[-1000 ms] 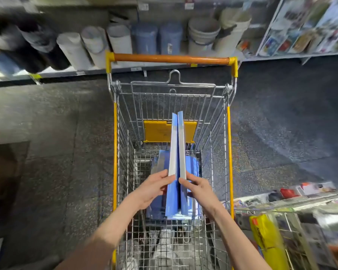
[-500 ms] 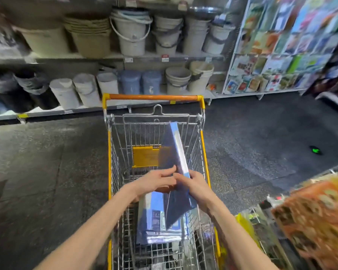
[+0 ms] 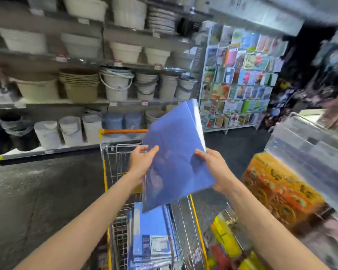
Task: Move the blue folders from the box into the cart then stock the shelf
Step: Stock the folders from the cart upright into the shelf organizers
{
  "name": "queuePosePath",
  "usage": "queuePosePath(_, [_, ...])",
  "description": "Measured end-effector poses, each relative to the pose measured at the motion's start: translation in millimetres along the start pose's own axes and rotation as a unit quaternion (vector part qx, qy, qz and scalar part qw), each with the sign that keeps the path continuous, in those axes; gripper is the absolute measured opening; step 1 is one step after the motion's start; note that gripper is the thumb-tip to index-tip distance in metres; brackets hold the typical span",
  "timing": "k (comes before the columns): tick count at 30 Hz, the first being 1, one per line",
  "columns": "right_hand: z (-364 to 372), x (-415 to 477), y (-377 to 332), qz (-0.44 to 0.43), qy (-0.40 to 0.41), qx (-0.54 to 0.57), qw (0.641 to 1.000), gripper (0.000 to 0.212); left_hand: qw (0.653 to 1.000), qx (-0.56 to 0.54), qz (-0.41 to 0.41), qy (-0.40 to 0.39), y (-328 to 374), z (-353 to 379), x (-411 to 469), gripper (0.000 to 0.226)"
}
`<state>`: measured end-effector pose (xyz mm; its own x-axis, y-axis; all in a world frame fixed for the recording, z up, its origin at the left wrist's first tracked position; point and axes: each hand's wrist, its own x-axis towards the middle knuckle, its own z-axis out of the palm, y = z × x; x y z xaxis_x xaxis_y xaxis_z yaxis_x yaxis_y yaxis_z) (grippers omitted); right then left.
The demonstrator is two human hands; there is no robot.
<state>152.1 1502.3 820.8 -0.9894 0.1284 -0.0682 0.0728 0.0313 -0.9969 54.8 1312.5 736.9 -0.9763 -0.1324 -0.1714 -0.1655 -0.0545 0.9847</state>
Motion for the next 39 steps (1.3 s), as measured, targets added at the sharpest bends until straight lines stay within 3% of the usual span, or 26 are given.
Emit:
queuePosePath(2, [-5,-15,-27,-0.019,0.011,0.014,1.000,0.022,0.999,-0.022,-0.026,-0.012,4,2,9,0.104])
queuePosePath(3, [-8,-24,-41,-0.029,0.017,0.017,0.999,0.022,0.998,-0.035,-0.038,-0.030,18,1,-1,0.109])
queuePosePath(4, [-11,-35,-56,-0.038,0.022,0.026,0.999,0.020,0.996,-0.053,-0.051,-0.055,37,1,-15,0.102])
queuePosePath(7, [-25,-60,-91,-0.075,0.029,0.036,0.996,0.018,0.990,-0.098,-0.045,-0.092,82,5,-36,0.043])
queuePosePath(8, [-29,-69,-102,-0.086,0.033,0.031,0.995,0.018,0.989,-0.104,-0.035,-0.094,94,8,-40,0.042])
queuePosePath(11, [-51,-99,-137,-0.135,0.060,-0.002,0.989,0.016,0.982,-0.151,0.009,-0.109,136,22,-57,0.065])
queuePosePath(16, [-101,-168,-198,-0.186,0.084,-0.025,0.979,0.023,0.967,-0.183,0.121,-0.134,205,68,-128,0.029])
queuePosePath(21, [-163,-257,-248,-0.229,0.119,-0.046,0.965,0.042,0.938,-0.217,0.212,-0.170,256,112,-228,0.040])
queuePosePath(28, [-253,-416,-285,-0.316,0.213,-0.093,0.920,0.033,0.895,-0.248,0.281,-0.242,296,191,-392,0.042])
queuePosePath(34, [-327,-559,-298,-0.377,0.321,-0.130,0.859,0.019,0.863,-0.226,0.341,-0.296,316,266,-529,0.041])
queuePosePath(37, [-360,-627,-301,-0.396,0.384,-0.151,0.821,0.028,0.831,-0.232,0.364,-0.351,323,309,-596,0.050])
queuePosePath(39, [-380,-666,-299,-0.409,0.431,-0.160,0.788,0.030,0.812,-0.221,0.379,-0.384,321,339,-636,0.038])
